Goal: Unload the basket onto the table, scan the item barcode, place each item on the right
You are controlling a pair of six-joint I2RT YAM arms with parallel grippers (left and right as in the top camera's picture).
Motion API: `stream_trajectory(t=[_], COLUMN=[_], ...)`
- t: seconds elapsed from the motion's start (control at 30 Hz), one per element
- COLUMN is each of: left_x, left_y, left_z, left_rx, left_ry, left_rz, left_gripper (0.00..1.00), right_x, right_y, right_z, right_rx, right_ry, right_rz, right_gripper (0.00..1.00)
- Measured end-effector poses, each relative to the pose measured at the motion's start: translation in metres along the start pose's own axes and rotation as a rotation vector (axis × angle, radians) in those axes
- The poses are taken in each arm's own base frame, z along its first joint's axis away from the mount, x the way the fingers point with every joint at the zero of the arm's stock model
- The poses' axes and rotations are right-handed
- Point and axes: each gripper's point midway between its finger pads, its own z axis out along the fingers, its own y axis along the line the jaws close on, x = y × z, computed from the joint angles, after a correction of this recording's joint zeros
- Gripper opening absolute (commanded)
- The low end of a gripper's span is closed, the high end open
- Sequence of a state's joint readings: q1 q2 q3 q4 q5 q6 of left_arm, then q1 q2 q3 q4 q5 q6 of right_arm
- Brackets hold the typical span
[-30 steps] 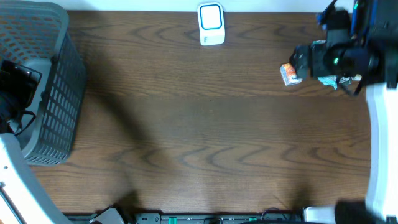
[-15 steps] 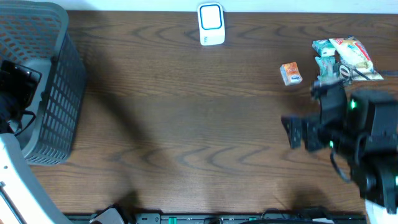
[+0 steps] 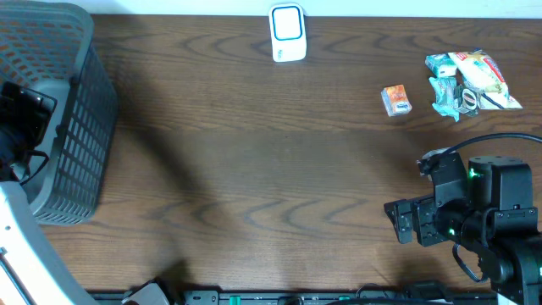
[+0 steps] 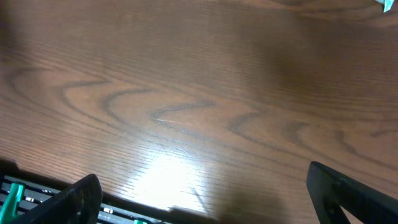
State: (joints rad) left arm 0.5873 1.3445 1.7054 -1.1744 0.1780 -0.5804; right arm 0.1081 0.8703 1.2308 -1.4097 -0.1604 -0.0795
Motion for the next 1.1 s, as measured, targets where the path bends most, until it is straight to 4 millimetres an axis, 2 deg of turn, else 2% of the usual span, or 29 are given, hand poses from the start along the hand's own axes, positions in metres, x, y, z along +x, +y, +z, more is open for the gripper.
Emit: stream_trajectory(t=[0.7, 0.9, 1.1], left_x=[0.0, 0.0, 0.0], left_y=[0.0, 0.0, 0.0], left_z=[0.0, 0.0, 0.0], left_rx=[0.0, 0.0, 0.0], left_ry=[0.0, 0.0, 0.0], left_rz=[0.0, 0.0, 0.0], left_gripper=[0.98, 0.97, 0.98], right_x=[-0.001, -0.012, -0.018], right_y=[-0.001, -0.004, -0.003], right_z=[0.0, -0.01, -0.02], right_rx=[0.008, 0.04, 0.058], right_ry=[-0.007, -0.162, -0.403], right_rz=[-0.002, -0.024, -0.061], right_gripper=[0.99, 0.99, 0.99])
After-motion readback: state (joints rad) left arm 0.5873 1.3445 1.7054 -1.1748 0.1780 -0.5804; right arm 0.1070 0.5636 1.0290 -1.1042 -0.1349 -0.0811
